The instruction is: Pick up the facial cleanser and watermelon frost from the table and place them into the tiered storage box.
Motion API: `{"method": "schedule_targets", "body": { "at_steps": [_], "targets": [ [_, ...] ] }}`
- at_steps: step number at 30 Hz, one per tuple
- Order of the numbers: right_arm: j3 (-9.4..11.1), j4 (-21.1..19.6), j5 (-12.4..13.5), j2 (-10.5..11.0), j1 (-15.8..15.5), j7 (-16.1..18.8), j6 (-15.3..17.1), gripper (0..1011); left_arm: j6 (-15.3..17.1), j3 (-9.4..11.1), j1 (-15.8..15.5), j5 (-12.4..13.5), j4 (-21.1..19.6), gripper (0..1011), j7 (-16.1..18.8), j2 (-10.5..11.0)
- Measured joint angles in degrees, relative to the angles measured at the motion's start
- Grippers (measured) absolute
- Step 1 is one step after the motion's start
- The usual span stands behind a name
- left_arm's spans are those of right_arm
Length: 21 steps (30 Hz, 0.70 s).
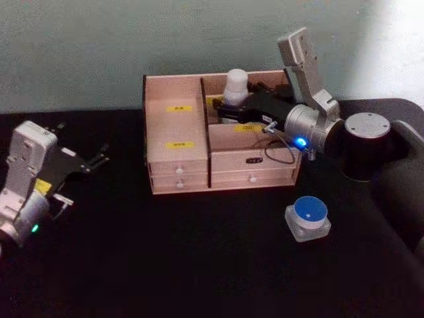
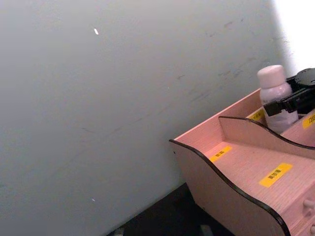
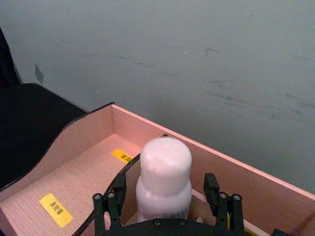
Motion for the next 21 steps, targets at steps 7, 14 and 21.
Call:
{"method": "schedule_targets", "body": {
  "at_steps": [7,14,21],
  "targets": [
    [0.0,0.0,0.0,0.0,0.0,0.0,0.0,1000,0.0,0.0,0.0,0.0,0.0,1001,0.0,0.0],
    [0.7,-2.9,0.0,1.0,-1.4,-0.7,0.2,1000,0.0,0.0,0.0,0.0,0.0,1001,0.0,0.0],
    [2.2,-9.1,0.6,3.2,-4.4,-2.0,1.6,1000,0.0,0.0,0.0,0.0,0.0,1001,0.0,0.0]
  ]
}}
